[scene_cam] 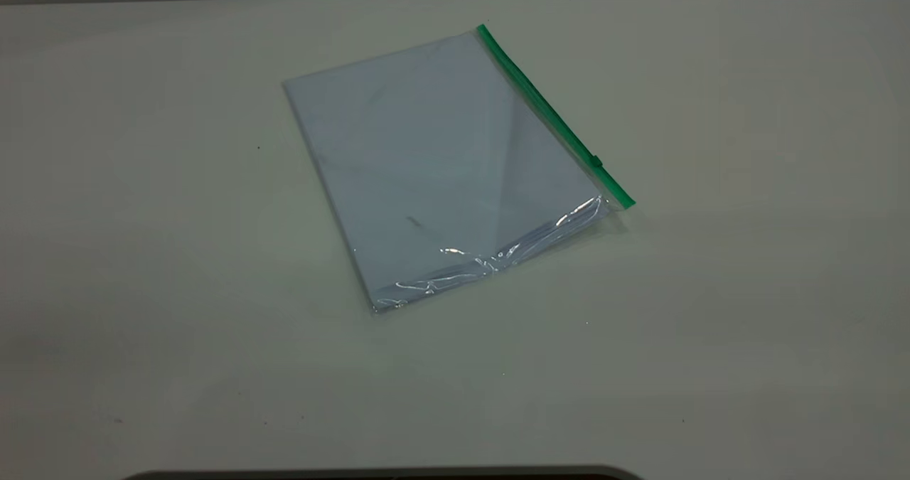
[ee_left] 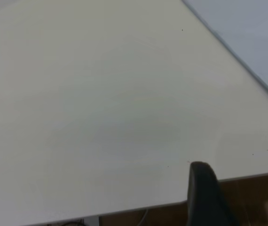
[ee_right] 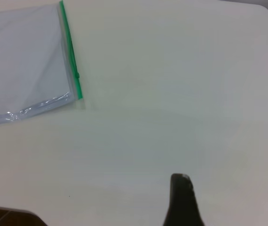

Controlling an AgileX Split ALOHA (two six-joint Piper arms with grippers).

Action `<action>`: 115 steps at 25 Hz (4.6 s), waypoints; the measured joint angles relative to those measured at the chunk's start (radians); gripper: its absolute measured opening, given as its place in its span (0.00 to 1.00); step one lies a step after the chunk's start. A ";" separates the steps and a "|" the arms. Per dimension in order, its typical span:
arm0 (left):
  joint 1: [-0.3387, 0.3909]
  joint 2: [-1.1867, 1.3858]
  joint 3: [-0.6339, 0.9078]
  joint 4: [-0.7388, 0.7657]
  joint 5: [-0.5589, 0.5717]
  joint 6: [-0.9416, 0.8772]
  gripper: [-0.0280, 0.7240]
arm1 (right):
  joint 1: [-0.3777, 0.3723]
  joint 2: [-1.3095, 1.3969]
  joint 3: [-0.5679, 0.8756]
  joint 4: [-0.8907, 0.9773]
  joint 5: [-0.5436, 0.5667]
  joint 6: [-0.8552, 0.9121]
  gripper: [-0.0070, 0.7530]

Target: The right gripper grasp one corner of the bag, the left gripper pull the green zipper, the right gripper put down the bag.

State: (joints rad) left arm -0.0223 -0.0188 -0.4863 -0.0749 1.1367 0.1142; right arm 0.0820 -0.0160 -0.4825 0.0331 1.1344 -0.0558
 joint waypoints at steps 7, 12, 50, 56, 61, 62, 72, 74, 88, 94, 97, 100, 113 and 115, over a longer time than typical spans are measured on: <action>0.000 0.000 0.000 0.000 0.000 0.000 0.63 | 0.000 0.000 0.000 0.000 0.000 0.000 0.76; 0.000 0.000 0.000 0.000 0.000 0.003 0.63 | 0.000 0.000 0.000 0.000 0.000 0.000 0.76; 0.000 0.267 -0.070 0.085 -0.118 -0.098 0.80 | 0.000 0.091 -0.052 0.010 -0.054 0.015 0.76; 0.000 0.581 -0.195 0.070 -0.277 -0.102 0.82 | 0.000 0.377 -0.125 0.067 -0.111 0.015 0.76; 0.000 0.888 -0.325 0.037 -0.393 -0.102 0.82 | 0.000 0.606 -0.135 0.175 -0.213 -0.034 0.76; 0.000 0.953 -0.356 0.036 -0.419 -0.101 0.82 | 0.000 0.648 -0.135 0.192 -0.242 -0.045 0.76; 0.000 1.482 -0.644 -0.022 -0.609 -0.015 0.82 | 0.000 1.040 -0.135 0.439 -0.489 -0.302 0.76; -0.002 1.550 -0.685 -0.061 -0.627 0.049 0.82 | 0.000 1.125 -0.137 0.527 -0.530 -0.404 0.76; -0.080 1.813 -0.751 -0.285 -0.652 0.367 0.82 | 0.000 1.820 -0.147 1.581 -0.631 -1.503 0.76; -0.080 1.820 -0.754 -0.287 -0.684 0.369 0.82 | 0.000 2.052 -0.207 1.743 -0.550 -1.672 0.76; -0.080 1.820 -0.756 -0.287 -0.689 0.369 0.82 | 0.000 2.123 -0.260 1.750 -0.539 -1.676 0.76; -0.080 1.820 -0.756 -0.287 -0.691 0.369 0.82 | 0.000 2.181 -0.310 1.756 -0.521 -1.682 0.76; -0.080 1.820 -0.756 -0.291 -0.706 0.369 0.82 | 0.000 2.408 -0.461 1.759 -0.453 -1.702 0.76; -0.080 1.820 -0.756 -0.291 -0.709 0.369 0.82 | 0.000 2.429 -0.482 1.759 -0.438 -1.703 0.76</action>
State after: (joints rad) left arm -0.1021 1.8015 -1.2424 -0.3654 0.4273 0.4828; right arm 0.0820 2.4127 -0.9644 1.7926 0.6965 -1.7586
